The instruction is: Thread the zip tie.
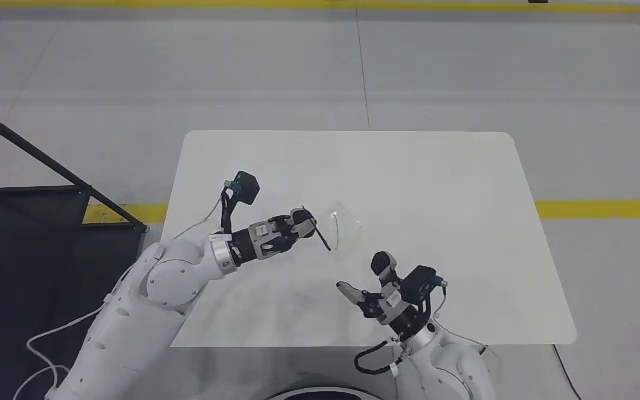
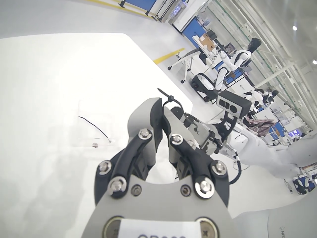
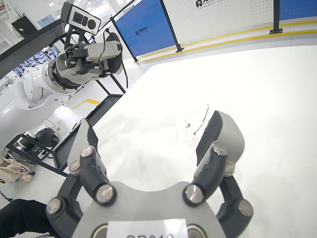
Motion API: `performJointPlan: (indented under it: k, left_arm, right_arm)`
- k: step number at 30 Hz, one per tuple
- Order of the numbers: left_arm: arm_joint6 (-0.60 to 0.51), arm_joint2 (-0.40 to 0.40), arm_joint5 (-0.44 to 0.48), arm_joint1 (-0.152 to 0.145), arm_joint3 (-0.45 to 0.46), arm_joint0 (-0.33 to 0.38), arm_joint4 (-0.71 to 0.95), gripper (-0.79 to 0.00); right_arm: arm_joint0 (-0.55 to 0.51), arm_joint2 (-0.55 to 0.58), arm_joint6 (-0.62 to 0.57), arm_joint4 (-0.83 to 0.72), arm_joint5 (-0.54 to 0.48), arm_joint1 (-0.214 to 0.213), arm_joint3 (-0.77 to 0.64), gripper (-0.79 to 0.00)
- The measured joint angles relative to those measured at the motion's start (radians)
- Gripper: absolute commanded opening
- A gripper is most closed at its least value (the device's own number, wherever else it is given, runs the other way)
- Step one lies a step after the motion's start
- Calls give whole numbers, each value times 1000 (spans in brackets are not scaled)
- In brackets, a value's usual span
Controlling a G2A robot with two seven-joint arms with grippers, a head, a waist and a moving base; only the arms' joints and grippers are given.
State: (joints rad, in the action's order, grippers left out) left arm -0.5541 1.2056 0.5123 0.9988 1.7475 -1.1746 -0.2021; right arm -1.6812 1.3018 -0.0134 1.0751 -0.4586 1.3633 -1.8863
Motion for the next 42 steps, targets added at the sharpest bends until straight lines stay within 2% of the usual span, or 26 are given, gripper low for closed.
performJointPlan:
  k: [6,10,12,14,17,22,31,34,42]
  left_arm:
    - [0,0,0,0,0,0,0,-785]
    - [15,-3,-19,2,14,-10,-17,-785]
    - [18,-5,-23,3,17,-13,-22,-785]
    - [18,-6,-25,4,18,-13,-25,-785]
    - [17,-6,-25,5,19,-14,-25,-785]
    - [12,-6,-19,6,19,-12,-23,-785]
    - [9,-6,-22,9,20,-12,-22,-785]
    - [7,-6,-21,10,21,-13,-27,-785]
    - [5,-8,-23,12,19,-13,-33,-785]
  right_arm:
    - [6,-13,-18,-1,-19,-1,1,0]
    - [56,-40,-110,-150,-40,0,31,-179]
    - [90,-42,-170,-241,-58,-1,50,-342]
    - [115,-44,-216,-308,-65,-2,64,-400]
    - [152,-48,-269,-377,-49,-3,80,-443]
    - [190,-64,-280,-428,-21,-3,102,-511]
    - [213,-81,-290,-470,-47,-8,117,-548]
    - [220,-88,-284,-476,-44,-9,118,-591]
    - [243,-113,-281,-485,-32,-10,126,-643]
